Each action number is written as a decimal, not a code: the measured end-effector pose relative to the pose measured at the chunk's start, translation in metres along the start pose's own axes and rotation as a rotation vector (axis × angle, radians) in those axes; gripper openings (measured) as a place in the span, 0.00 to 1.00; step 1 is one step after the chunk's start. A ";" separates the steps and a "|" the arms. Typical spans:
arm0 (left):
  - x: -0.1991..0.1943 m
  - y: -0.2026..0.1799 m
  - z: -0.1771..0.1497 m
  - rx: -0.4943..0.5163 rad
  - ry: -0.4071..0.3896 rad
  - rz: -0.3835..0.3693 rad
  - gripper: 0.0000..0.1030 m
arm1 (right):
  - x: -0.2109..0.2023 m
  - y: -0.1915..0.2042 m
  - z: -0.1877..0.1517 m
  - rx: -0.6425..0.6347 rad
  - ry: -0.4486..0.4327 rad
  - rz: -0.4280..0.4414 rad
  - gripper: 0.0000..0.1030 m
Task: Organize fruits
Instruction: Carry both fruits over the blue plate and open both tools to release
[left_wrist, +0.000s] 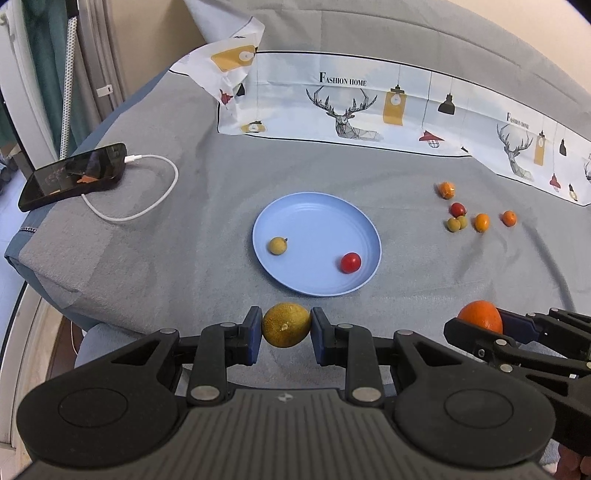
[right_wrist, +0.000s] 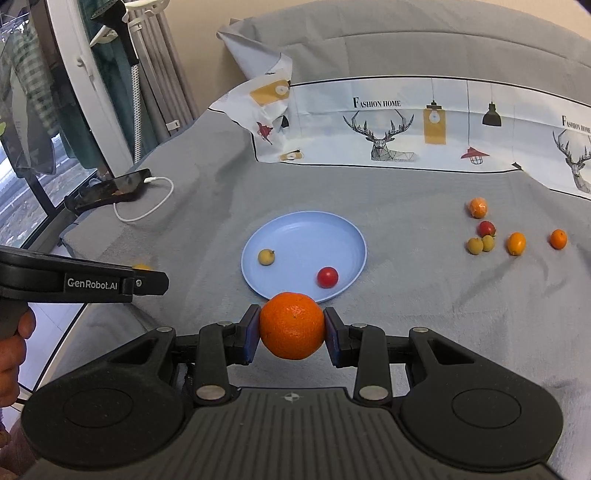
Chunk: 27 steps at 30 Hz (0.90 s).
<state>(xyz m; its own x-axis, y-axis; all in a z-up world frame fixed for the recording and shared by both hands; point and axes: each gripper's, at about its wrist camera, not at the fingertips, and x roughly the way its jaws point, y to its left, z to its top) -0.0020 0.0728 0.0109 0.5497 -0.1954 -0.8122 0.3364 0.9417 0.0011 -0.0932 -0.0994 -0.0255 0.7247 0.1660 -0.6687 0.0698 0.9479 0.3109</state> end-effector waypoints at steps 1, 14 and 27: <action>0.001 -0.001 0.001 0.000 0.003 0.001 0.30 | 0.001 0.000 0.001 0.001 0.002 0.001 0.36; 0.021 -0.009 0.016 0.018 0.025 0.020 0.30 | 0.020 -0.012 0.014 0.030 0.018 0.016 0.36; 0.083 -0.017 0.049 0.031 0.064 0.027 0.30 | 0.069 -0.031 0.032 0.064 0.034 -0.016 0.36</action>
<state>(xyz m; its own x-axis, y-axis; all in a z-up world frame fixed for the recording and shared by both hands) 0.0752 0.0268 -0.0286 0.5092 -0.1516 -0.8472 0.3467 0.9371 0.0407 -0.0236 -0.1258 -0.0597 0.6995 0.1611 -0.6963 0.1260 0.9312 0.3421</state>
